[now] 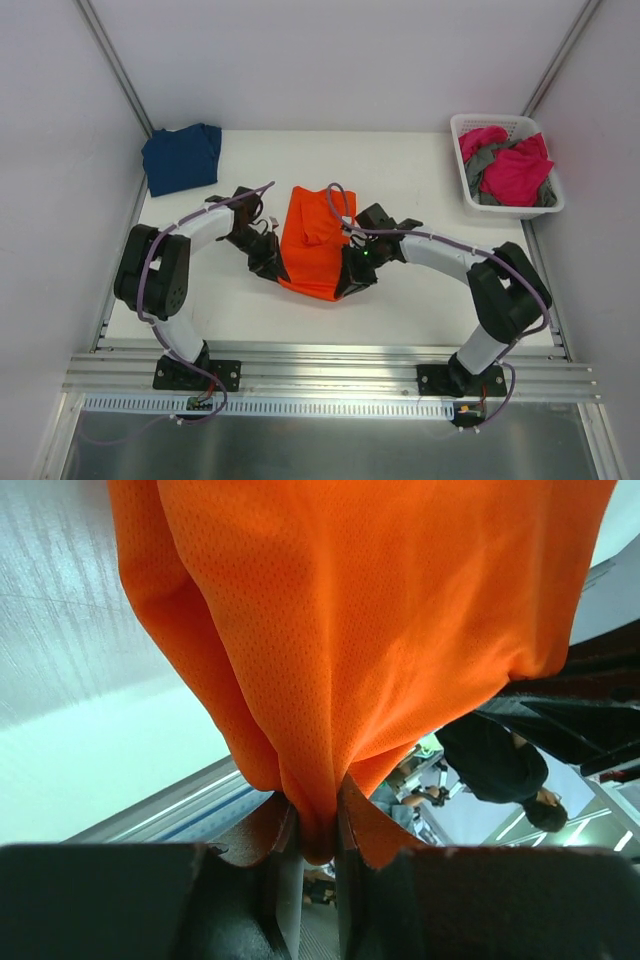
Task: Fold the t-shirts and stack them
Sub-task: Fold the tshirt
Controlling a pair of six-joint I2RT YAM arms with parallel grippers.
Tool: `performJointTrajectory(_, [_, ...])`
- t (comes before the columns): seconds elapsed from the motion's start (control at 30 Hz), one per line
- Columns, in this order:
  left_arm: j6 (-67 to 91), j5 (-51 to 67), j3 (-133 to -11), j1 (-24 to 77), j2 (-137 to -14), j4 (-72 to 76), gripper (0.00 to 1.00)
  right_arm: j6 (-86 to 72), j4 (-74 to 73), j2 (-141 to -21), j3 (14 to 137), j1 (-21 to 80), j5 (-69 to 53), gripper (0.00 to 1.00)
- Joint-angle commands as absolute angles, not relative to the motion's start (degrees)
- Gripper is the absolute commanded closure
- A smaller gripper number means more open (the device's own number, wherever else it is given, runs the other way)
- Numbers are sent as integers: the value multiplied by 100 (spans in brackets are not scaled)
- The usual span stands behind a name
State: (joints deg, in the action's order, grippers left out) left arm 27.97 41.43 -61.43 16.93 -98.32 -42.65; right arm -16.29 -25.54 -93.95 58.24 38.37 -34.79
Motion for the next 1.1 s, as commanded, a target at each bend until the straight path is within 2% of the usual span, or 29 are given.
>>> performJointTrajectory(0.0, [2988, 4069, -6038, 1731, -9923, -4342, 98, -1740, -2488, -9658, 5889, 3841, -3463, 96])
performJointTrajectory(0.2, [3120, 4069, -5792, 1775, -10142, -4342, 97, -1881, -2452, -10028, 5871, 3946, -3516, 95])
performJointTrajectory(0.4, [3252, 4052, -5766, 1854, -10248, -4333, 84, -1916, -2522, -10134, 5766, 4034, -3410, 91])
performJointTrajectory(0.47, [3252, 4026, -5792, 1872, -10231, -4342, 58, -1925, -2522, -10134, 5774, 4060, -3375, 84])
performJointTrajectory(0.5, [3261, 4034, -5809, 1881, -10187, -4342, 27, -1907, -2575, -10134, 5835, 4087, -3349, 77])
performJointTrajectory(0.53, [3261, 4043, -5810, 1881, -10169, -4342, 1, -1881, -2627, -10125, 5879, 4087, -3314, 68])
performJointTrajectory(0.57, [3252, 4034, -5836, 1881, -10143, -4342, 1, -1811, -2689, -10116, 5941, 4096, -3261, 45])
performJointTrajectory(0.7, [3156, 3981, -5950, 1872, -9906, -4456, 1, -1627, -3040, -10011, 6266, 4104, -2858, 13])
performJointTrajectory(0.8, [2989, 3868, -6134, 1855, -9669, -4588, 1, -1459, -3234, -9853, 6643, 4096, -2778, 7])
performJointTrajectory(0.9, [2857, 3710, -6407, 1758, -9458, -4640, 1, -1275, -3261, -9765, 7153, 4000, -2655, 7])
performJointTrajectory(1.07, [2216, 2675, -7285, 1609, -9124, -4808, 1, -870, -3393, -10027, 8031, 3815, -2426, 7])
